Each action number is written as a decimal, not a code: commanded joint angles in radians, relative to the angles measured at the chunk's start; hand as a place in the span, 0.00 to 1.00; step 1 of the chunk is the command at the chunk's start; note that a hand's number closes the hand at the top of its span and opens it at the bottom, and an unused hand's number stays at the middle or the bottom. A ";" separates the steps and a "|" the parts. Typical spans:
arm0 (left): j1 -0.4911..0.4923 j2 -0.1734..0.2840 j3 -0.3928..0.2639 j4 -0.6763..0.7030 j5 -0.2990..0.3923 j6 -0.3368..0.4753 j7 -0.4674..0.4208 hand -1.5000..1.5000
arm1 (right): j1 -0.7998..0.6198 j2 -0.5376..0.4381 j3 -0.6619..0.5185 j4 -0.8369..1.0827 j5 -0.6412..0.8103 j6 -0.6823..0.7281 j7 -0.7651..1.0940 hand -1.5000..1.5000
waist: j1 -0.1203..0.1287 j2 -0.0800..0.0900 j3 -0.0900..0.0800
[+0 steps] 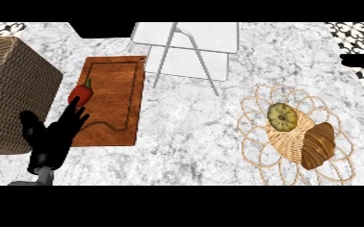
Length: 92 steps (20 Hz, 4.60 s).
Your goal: Pick the squash from the placemat and place it in the tiered shelf
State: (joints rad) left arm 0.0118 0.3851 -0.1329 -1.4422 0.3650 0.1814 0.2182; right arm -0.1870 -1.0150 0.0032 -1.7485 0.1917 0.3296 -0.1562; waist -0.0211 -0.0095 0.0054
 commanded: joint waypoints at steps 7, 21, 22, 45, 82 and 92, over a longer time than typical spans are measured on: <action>0.014 -0.063 -0.036 0.068 -0.051 0.005 -0.020 0.50 | 0.080 0.059 0.166 -0.352 0.188 0.044 0.444 0.00 | 0.015 0.008 -0.007; -0.113 -0.058 0.021 0.156 -0.051 -0.046 0.025 0.50 | -0.088 0.385 0.523 -0.222 0.643 0.072 0.857 0.00 | 0.024 0.012 -0.006; -0.072 -0.063 0.026 0.172 -0.056 -0.056 -0.025 0.50 | -0.074 0.411 0.575 -0.290 0.674 0.113 0.932 0.00 | 0.022 0.011 -0.007; -0.060 -0.081 0.104 0.132 -0.092 -0.115 0.031 0.50 | 0.038 0.516 0.525 0.001 1.024 -0.082 0.780 0.00 | 0.021 0.010 -0.005; -0.050 -0.138 0.158 0.085 -0.157 -0.140 0.062 0.50 | 0.007 0.579 0.438 0.437 1.172 -0.314 0.313 1.00 | 0.018 0.010 -0.005; -0.051 -0.167 0.111 0.043 -0.174 -0.135 0.076 0.50 | -0.040 1.006 0.448 0.261 0.821 -0.206 0.649 1.00 | 0.076 0.022 0.004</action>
State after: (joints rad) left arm -0.0567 0.2320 -0.0025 -1.4164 0.1919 0.0510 0.2753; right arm -0.2490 -0.1617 0.4389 -1.4375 1.2079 0.1720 0.3891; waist 0.0254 -0.0082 -0.0152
